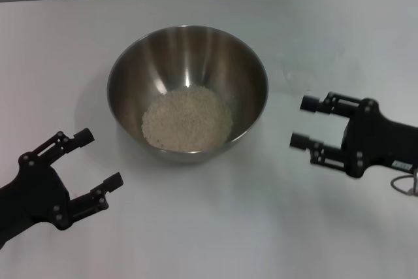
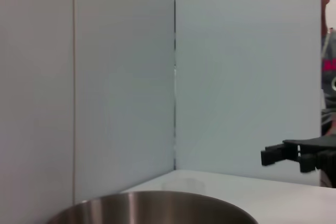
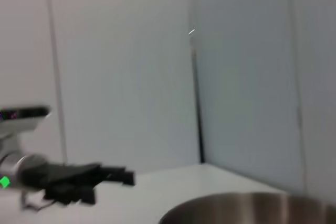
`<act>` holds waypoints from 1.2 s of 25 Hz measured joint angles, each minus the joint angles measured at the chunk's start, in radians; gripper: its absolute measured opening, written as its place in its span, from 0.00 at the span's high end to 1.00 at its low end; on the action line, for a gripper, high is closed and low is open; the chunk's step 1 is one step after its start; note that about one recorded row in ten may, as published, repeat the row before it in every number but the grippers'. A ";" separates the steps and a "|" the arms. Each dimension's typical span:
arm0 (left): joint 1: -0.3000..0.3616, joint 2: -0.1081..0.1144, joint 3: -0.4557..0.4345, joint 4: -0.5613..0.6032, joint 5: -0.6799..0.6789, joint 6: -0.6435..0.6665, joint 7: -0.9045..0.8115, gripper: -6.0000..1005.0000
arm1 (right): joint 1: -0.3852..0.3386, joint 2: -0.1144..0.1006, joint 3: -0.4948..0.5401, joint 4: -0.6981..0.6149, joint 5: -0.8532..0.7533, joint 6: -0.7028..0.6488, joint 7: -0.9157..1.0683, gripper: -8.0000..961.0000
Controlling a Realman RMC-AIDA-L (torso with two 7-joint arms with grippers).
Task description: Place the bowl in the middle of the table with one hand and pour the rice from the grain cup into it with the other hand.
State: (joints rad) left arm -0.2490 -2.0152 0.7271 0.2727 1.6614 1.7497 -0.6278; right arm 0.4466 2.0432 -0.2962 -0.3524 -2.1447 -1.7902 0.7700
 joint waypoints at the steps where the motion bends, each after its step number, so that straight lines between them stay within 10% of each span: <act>1: 0.000 0.000 0.000 0.000 0.000 0.000 0.000 0.16 | 0.000 0.000 0.000 0.000 0.000 0.000 0.000 0.34; 30: -0.031 0.016 0.029 0.027 0.020 0.000 -0.037 0.16 | -0.013 0.008 -0.056 -0.022 0.000 0.051 0.012 0.15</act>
State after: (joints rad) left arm -0.2796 -1.9989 0.7558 0.2994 1.6818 1.7495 -0.6648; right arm 0.4339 2.0510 -0.3527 -0.3745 -2.1444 -1.7394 0.7816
